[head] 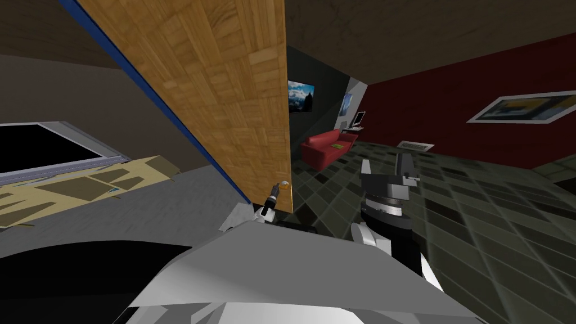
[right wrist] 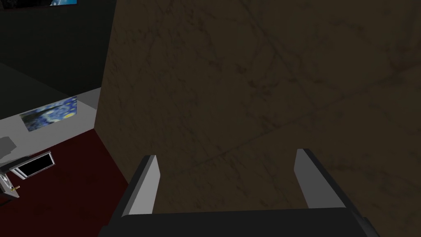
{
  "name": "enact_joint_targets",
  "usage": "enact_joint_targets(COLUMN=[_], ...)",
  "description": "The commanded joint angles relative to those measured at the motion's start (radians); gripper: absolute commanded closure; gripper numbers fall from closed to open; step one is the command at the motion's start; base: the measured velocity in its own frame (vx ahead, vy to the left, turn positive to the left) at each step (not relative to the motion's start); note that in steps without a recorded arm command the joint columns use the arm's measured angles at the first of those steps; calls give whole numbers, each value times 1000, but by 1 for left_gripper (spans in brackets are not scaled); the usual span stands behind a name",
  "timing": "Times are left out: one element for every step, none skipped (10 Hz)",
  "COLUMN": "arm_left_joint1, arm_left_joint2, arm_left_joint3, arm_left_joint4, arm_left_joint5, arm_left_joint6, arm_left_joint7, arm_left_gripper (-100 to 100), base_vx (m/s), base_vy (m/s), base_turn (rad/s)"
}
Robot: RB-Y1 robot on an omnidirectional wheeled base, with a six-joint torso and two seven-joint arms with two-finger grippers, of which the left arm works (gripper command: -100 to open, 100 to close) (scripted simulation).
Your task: Push the door open
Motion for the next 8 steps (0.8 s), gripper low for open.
enact_joint_targets(arm_left_joint1=[-5,-5,-6,-6,-6,-7,-7,-7], arm_left_joint2=[16,17,18,18,18,17,15,14], arm_left_joint3=[30,43,56,69,69,81,93,105], arm_left_joint4=[-2,-1,1,2,2,3,5,6], arm_left_joint5=[14,21,27,34,34,40,46,52], arm_left_joint6=[-7,-7,-7,-8,-8,-8,-8,-8], arm_left_joint7=[-7,-12,-17,-22,-22,-27,-32,-37], arm_left_gripper=[100,100,100,100,100,100,100,100], base_vx=[214,193,200,204,131,101,148,161], base_vy=[-120,-125,-150,-150,-83,-65,-97,-127], base_turn=[73,57,95,83,42,30,59,77])
